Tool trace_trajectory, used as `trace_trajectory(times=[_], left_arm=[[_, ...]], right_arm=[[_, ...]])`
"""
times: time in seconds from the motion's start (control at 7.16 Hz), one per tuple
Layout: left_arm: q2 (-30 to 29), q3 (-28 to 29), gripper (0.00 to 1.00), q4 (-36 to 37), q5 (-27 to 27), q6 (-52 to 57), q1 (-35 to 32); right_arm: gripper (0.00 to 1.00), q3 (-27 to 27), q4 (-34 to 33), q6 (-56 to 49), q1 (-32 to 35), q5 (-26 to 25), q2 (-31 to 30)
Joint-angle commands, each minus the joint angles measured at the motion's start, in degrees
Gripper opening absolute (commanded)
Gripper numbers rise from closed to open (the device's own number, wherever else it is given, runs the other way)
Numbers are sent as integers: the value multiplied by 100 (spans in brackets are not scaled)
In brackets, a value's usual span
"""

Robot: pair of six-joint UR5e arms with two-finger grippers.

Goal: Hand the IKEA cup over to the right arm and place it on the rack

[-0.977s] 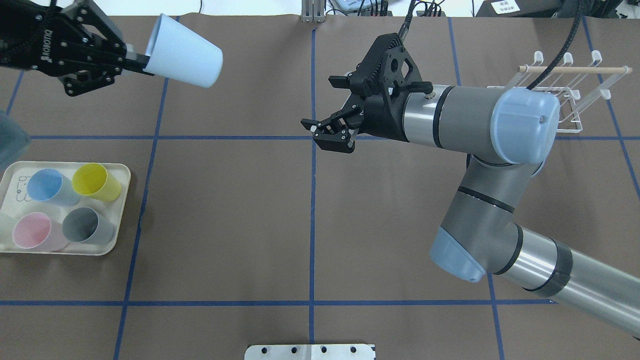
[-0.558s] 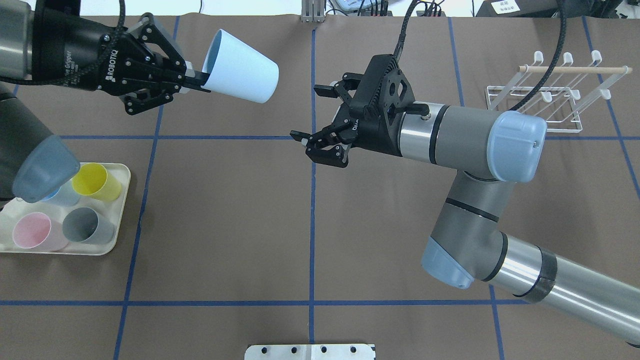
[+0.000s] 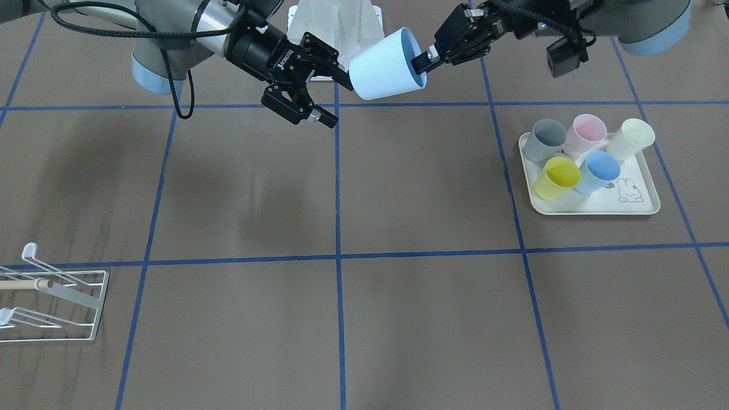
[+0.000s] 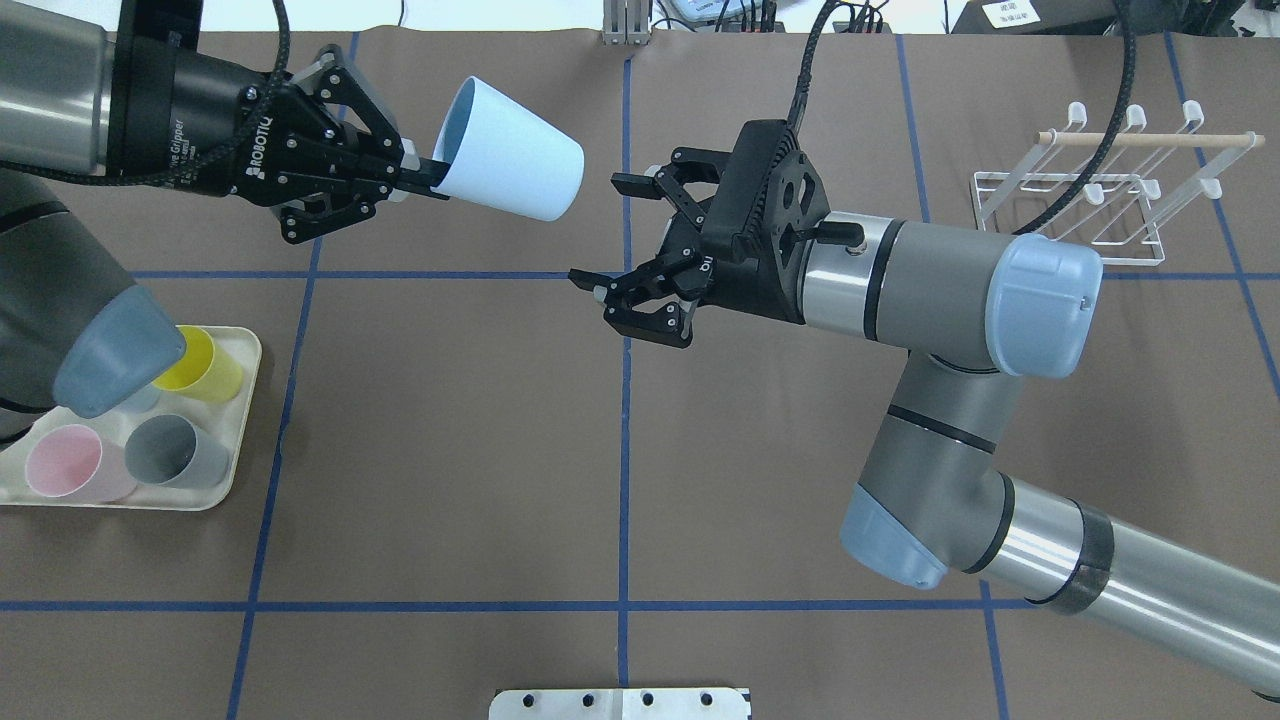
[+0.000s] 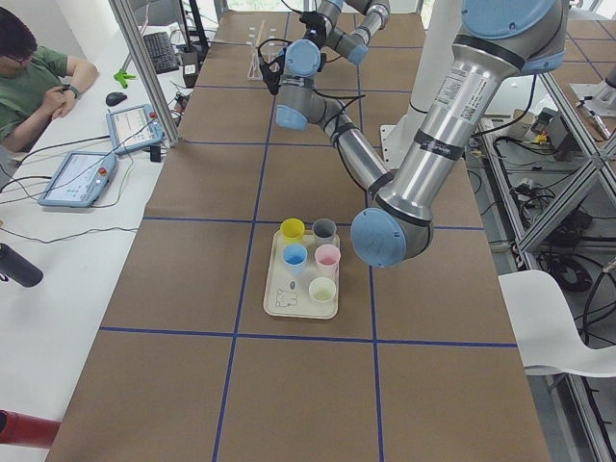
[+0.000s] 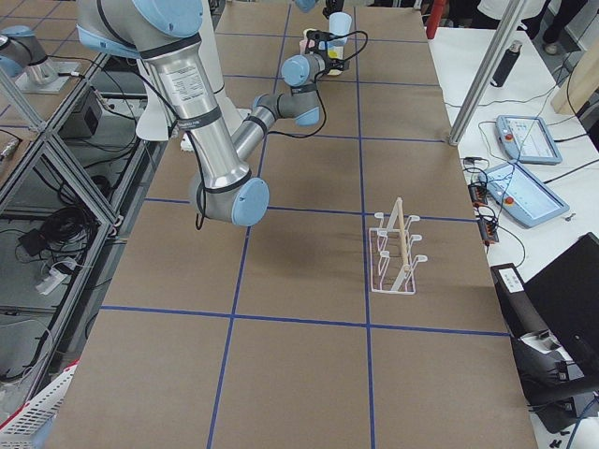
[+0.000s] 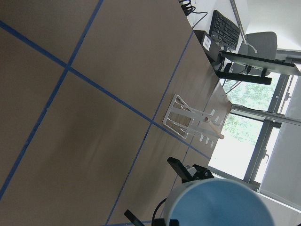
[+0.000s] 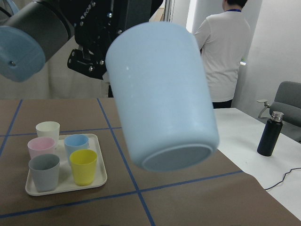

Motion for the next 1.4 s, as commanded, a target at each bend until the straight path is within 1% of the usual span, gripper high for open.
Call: trace_trajectory(times=[0.0, 0.28, 0.56, 0.84, 1.26], left_arm=[[-1, 15, 0, 15, 0, 1, 9], [-1, 15, 0, 32, 70, 1, 52], [-1, 6, 0, 32, 412, 10, 306], [-1, 6, 0, 32, 414, 18, 316], [-1, 15, 0, 41, 414, 62, 325]], right_arm=[[89, 83, 1, -14, -9, -9, 0], [89, 83, 19, -49, -9, -9, 0], [89, 135, 19, -250, -9, -18, 0], [89, 224, 19, -487, -9, -35, 0], [90, 233, 19, -541, -1, -97, 0]])
